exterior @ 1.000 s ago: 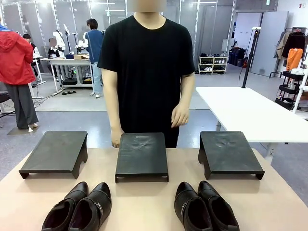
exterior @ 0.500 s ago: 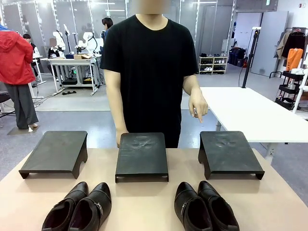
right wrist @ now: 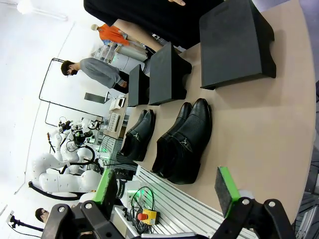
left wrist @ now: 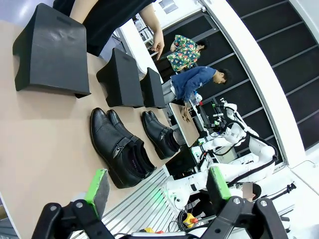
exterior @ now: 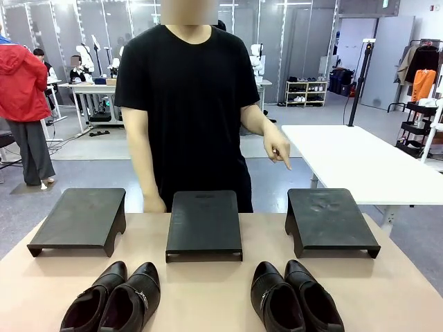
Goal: Place the shoes on the stand as instructed by the person.
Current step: Pick up one pair of Shoes and place it on the Shoes Stand indicated by the person.
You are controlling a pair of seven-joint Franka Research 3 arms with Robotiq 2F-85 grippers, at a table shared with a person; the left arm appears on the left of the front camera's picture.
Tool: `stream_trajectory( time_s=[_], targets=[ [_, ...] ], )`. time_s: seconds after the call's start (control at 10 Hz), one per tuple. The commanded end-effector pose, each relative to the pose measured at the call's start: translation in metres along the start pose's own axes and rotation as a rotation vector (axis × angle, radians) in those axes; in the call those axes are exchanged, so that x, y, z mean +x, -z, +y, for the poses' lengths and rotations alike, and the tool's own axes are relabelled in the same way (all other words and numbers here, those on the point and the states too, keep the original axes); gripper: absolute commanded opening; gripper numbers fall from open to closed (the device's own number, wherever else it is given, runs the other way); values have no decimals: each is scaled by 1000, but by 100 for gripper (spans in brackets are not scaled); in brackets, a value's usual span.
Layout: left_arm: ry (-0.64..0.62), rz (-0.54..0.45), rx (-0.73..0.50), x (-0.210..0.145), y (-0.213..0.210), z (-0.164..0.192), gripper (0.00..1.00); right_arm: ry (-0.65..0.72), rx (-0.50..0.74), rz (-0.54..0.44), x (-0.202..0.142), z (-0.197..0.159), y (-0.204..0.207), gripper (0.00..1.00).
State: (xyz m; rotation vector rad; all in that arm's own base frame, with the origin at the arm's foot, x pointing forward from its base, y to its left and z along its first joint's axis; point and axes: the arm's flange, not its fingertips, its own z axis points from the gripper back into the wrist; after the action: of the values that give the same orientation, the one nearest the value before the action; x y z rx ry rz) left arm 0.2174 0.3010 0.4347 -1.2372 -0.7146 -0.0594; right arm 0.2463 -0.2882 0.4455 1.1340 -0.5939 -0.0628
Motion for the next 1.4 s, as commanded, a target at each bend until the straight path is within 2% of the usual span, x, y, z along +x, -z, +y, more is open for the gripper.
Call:
stream_trajectory(
  time_s=[0.0,0.6,0.8,1.3],
  targets=[
    [2,-2,-4,0,-1,-1,100,-2,0,0,0,1,-1,100],
    [2,-2,-4,0,-1,-1,100,0,0,0,0,0,0,100],
    [2,-2,-4,0,-1,-1,100,-12,-100,95,8,33,16,100],
    [2,-2,-4,0,-1,-1,100,-68,-332,372,22,136,110,100]
  ],
)
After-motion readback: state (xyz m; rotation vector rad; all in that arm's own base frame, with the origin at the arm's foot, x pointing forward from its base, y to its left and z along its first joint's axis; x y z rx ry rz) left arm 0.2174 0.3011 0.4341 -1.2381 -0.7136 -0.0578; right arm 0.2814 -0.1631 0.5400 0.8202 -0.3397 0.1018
